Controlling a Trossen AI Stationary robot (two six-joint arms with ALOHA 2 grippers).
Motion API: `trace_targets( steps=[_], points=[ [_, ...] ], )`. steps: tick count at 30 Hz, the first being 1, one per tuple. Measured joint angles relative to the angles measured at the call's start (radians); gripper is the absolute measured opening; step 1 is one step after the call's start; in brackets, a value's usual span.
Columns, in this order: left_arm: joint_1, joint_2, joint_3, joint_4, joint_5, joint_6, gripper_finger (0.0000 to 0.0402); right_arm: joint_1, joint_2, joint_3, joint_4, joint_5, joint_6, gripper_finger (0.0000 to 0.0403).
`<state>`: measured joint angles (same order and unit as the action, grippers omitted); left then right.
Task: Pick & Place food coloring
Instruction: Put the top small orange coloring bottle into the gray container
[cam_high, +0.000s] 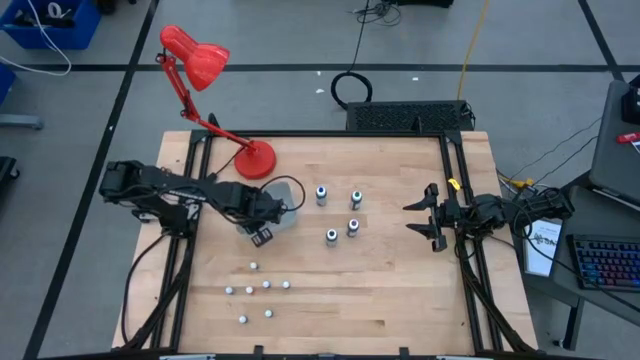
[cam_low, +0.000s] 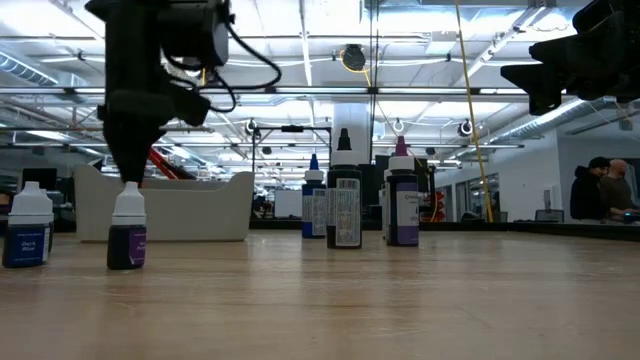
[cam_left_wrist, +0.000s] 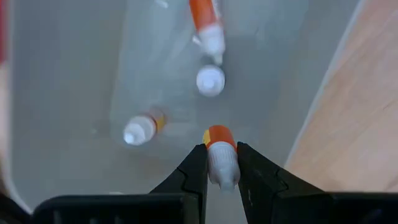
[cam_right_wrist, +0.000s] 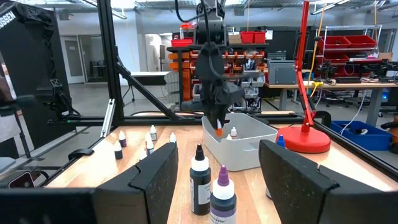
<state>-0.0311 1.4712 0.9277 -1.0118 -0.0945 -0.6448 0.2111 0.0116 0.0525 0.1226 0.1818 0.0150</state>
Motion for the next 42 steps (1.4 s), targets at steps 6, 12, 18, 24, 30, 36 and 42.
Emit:
trace_targets(
  steps=[6, 12, 18, 24, 30, 36, 42],
  points=[
    [-0.013, 0.0, -0.06, 0.026, 0.0, -0.066, 0.0065, 0.0, 0.0, 0.0, 0.0, 0.0, 0.0, 0.0212],
    [-0.017, 0.0, -0.101, 0.09, 0.008, -0.081, 0.0065, 0.0, 0.0, 0.0, 0.0, 0.0, 0.0, 0.0212],
    [-0.017, 0.0, -0.126, 0.132, 0.019, -0.075, 0.0065, 0.0, 0.0, 0.0, 0.0, 0.0, 0.0, 0.0212],
    [-0.017, 0.0, -0.126, 0.135, 0.025, -0.076, 0.0065, 0.0, 0.0, 0.0, 0.0, 0.0, 0.0, 0.0212],
    [-0.017, 0.0, -0.126, 0.143, 0.024, -0.076, 0.0064, 0.0, 0.0, 0.0, 0.0, 0.0, 0.0, 0.0212],
    [-0.017, 0.0, -0.126, 0.143, 0.025, -0.079, 0.0068, 0.0, 0.0, 0.0, 0.0, 0.0, 0.0, 0.0212],
    [-0.017, 0.0, -0.126, 0.144, 0.025, -0.079, 0.0076, 0.0, 0.0, 0.0, 0.0, 0.0, 0.0, 0.0212]
  ],
)
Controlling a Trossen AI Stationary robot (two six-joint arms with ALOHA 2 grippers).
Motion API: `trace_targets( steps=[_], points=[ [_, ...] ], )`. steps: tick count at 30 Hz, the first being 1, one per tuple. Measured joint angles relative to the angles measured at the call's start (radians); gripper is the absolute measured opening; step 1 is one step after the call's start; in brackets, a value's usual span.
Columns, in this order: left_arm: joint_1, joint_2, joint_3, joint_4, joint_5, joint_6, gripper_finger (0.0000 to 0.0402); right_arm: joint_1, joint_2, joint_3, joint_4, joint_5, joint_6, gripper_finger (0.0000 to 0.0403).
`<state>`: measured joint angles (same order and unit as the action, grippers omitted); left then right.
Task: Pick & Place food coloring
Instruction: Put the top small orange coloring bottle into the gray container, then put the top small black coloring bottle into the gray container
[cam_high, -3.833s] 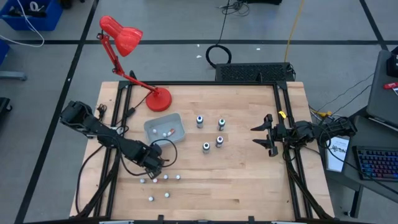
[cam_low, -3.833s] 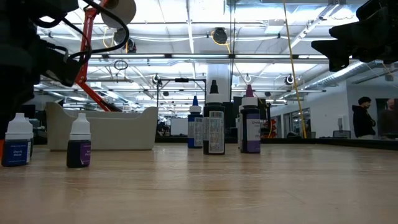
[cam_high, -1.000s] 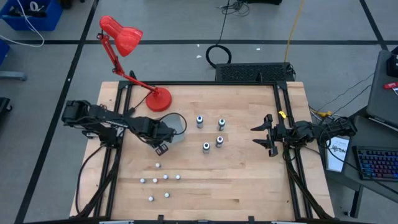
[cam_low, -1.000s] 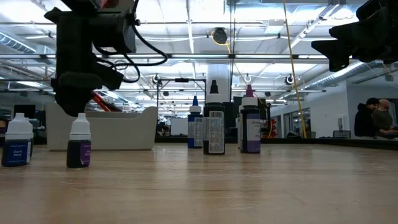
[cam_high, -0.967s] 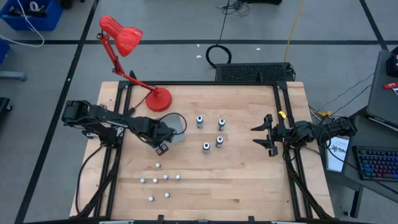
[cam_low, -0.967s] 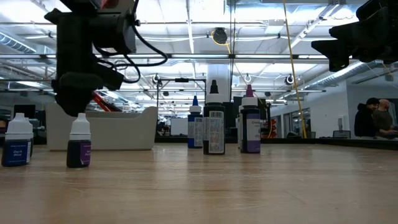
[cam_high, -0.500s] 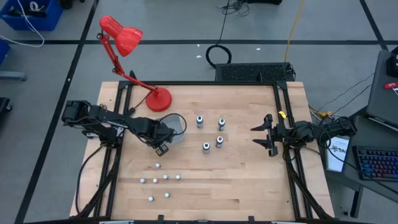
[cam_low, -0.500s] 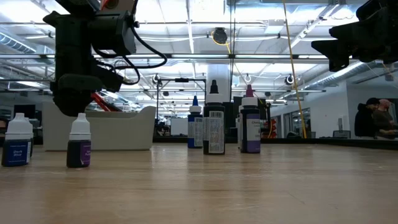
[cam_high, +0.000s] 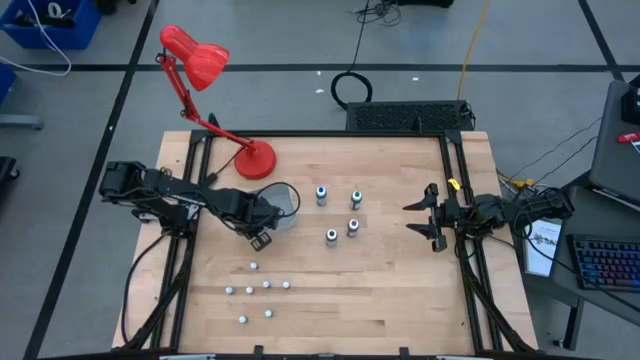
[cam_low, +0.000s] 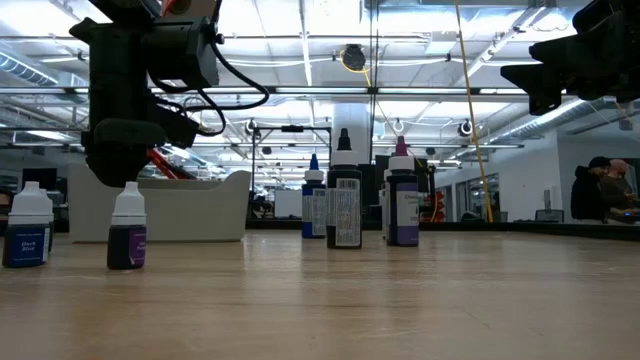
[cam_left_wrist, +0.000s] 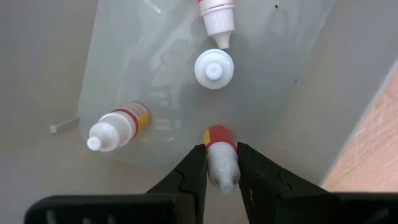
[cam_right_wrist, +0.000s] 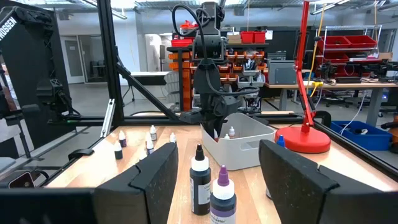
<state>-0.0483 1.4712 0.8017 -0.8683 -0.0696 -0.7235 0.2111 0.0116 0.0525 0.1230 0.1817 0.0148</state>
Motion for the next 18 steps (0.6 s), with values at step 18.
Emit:
trace_targets(
  steps=[18],
  points=[
    [0.0, 0.0, 0.0, 0.006, 0.039, -0.013, 0.0176, 0.0, 0.0, 0.0, 0.0, 0.0, 0.0, 0.0212]
  ],
)
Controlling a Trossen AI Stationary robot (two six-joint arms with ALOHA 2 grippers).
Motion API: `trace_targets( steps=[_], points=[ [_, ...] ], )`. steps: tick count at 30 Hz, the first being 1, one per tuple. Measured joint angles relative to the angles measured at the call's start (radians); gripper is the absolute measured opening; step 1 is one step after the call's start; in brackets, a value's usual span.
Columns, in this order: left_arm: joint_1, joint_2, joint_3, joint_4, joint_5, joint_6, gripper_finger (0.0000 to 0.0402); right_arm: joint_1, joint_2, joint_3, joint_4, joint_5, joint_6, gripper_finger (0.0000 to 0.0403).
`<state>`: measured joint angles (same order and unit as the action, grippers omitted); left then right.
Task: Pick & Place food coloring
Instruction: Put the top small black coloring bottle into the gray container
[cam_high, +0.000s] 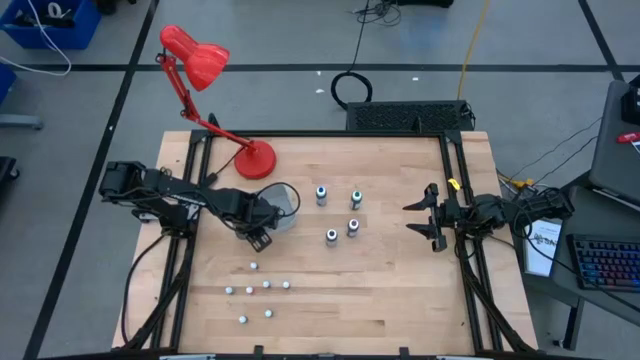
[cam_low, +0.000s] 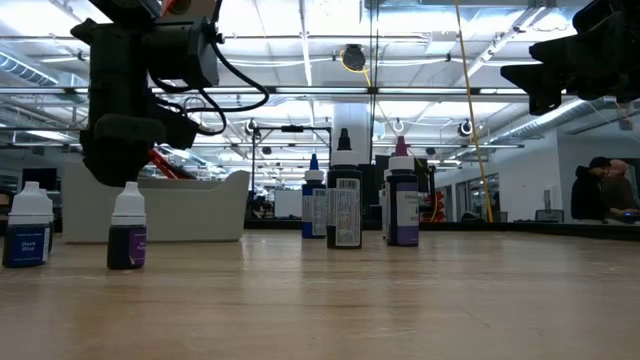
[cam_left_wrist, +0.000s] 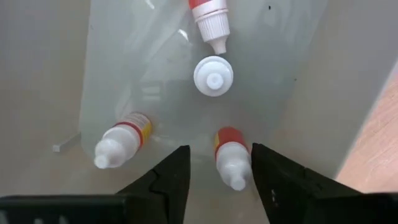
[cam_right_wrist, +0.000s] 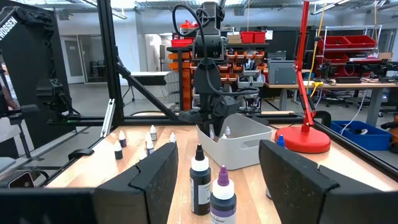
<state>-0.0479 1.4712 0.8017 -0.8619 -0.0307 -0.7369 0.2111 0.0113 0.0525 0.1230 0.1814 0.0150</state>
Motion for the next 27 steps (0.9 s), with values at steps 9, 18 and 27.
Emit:
trace_targets(
  steps=[9, 18, 27],
  points=[
    [0.0, 0.0, 0.04, -0.003, 0.004, 0.022, 0.0186, 0.0, 0.0, 0.0, 0.0, 0.0, 0.0, 0.0212],
    [0.0, 0.0, 0.116, -0.084, 0.005, 0.062, 0.0186, 0.0, 0.0, 0.0, 0.0, 0.0, 0.0, 0.0212],
    [-0.007, 0.0, 0.257, -0.258, 0.0, 0.075, 0.0186, 0.0, 0.0, 0.0, 0.0, 0.0, 0.0, 0.0212]
  ],
)
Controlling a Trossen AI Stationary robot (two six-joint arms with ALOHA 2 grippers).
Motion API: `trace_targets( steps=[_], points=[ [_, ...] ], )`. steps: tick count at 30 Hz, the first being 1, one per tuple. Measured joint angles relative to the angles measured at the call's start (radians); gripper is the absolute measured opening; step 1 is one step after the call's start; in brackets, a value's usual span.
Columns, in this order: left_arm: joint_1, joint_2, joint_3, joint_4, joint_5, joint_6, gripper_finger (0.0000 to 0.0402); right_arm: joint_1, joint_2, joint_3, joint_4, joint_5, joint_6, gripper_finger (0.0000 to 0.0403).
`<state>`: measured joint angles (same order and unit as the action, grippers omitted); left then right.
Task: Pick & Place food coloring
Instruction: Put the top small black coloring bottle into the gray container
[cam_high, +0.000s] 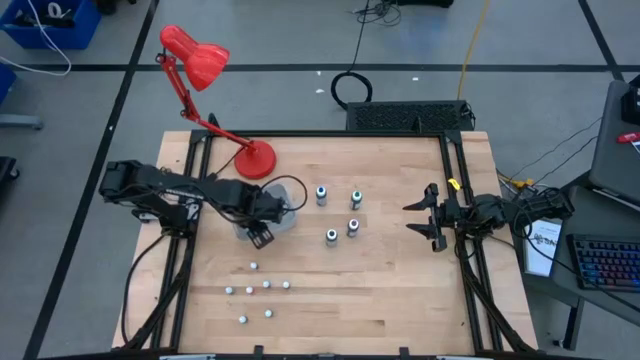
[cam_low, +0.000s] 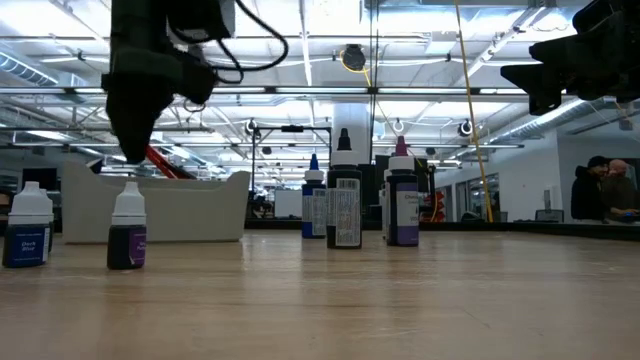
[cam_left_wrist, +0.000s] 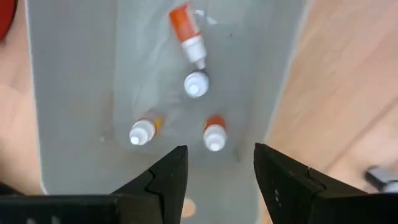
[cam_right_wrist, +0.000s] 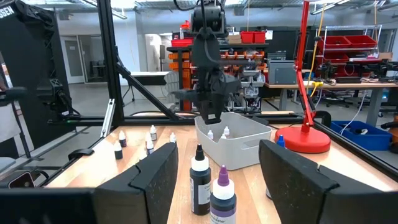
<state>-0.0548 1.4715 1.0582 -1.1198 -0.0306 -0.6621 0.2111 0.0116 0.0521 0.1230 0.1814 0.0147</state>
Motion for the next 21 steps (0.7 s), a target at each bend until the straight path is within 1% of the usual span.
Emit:
trace_targets(
  steps=[4, 10, 18, 21],
  points=[
    [-0.041, 0.0, 0.042, 0.022, 0.021, 0.044, 0.0186, 0.0, 0.0, 0.0, 0.0, 0.0, 0.0, 0.0212],
    [-0.145, 0.0, 0.041, 0.108, 0.032, 0.055, 0.0186, 0.0, 0.0, 0.0, 0.0, 0.0, 0.0, 0.0212],
    [-0.307, 0.0, 0.039, 0.123, 0.029, 0.016, 0.0186, 0.0, 0.0, 0.0, 0.0, 0.0, 0.0, 0.0212],
    [-0.366, 0.0, 0.039, 0.128, -0.004, -0.023, 0.0186, 0.0, 0.0, 0.0, 0.0, 0.0, 0.0, 0.0212]
  ],
)
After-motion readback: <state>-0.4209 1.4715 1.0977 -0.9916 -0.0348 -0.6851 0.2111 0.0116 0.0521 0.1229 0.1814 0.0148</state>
